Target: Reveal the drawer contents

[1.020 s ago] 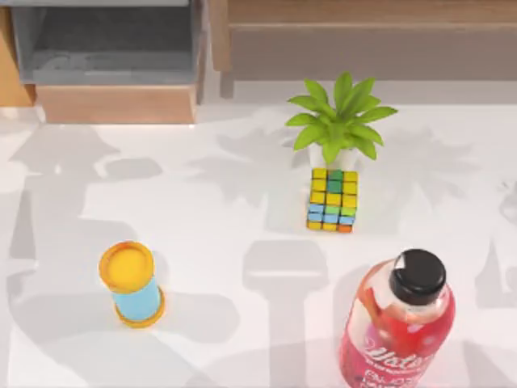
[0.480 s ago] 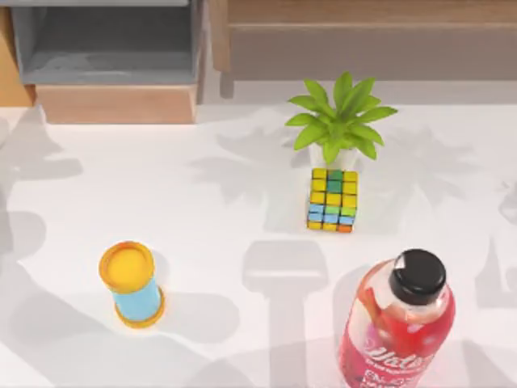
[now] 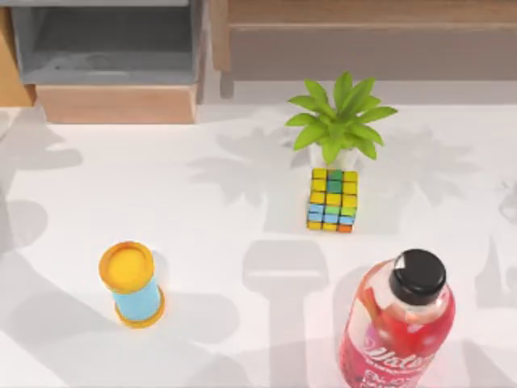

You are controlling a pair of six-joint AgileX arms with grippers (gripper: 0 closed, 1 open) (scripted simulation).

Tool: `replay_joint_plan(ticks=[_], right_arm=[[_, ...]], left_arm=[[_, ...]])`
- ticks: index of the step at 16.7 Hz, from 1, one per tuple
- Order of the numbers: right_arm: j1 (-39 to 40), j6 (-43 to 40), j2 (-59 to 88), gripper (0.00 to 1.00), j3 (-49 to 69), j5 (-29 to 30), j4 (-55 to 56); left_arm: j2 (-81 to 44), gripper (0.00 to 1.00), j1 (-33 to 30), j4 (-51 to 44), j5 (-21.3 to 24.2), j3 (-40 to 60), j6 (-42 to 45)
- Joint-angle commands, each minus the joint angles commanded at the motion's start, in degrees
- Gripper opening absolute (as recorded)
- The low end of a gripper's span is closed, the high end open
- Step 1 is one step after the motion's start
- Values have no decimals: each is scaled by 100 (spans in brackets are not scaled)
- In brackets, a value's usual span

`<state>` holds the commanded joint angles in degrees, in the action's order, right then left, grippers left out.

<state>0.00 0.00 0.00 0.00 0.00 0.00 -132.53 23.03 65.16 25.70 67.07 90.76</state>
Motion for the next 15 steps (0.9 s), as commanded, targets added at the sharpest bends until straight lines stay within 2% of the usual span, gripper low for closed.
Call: replay_joint_plan(ticks=[6,15], right_arm=[[0,0,0,100,0,0,0],[0,0,0,100,0,0,0]], left_arm=[[-122,100,-48,-129,-47,252,-2],[-122,32,-48,-129,-47,252,-2]])
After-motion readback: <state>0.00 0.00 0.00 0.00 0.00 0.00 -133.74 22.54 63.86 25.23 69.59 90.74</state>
